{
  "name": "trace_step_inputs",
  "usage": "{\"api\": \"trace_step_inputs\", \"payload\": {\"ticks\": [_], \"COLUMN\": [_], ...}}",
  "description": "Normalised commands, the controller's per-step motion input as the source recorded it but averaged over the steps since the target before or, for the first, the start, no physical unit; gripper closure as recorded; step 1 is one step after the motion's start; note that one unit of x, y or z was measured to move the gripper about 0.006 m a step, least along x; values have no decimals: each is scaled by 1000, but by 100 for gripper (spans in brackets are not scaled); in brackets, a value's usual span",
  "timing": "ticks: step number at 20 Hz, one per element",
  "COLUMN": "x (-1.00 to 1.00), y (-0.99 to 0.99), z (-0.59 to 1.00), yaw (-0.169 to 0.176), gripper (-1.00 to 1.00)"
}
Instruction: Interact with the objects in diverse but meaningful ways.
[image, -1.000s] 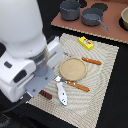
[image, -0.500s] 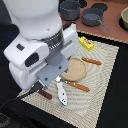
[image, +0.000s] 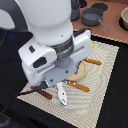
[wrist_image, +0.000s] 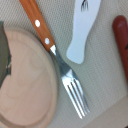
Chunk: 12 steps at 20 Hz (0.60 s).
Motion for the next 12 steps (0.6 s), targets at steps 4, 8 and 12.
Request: {"api": "trace_step_inputs", "payload": {"ticks": [4, 8, 12], "x": [144, 120, 144], "y": [-185, -156, -114], "z": [0, -4, -104], "yaw": [-80, -87, -87], "gripper": [-100, -100, -100]}}
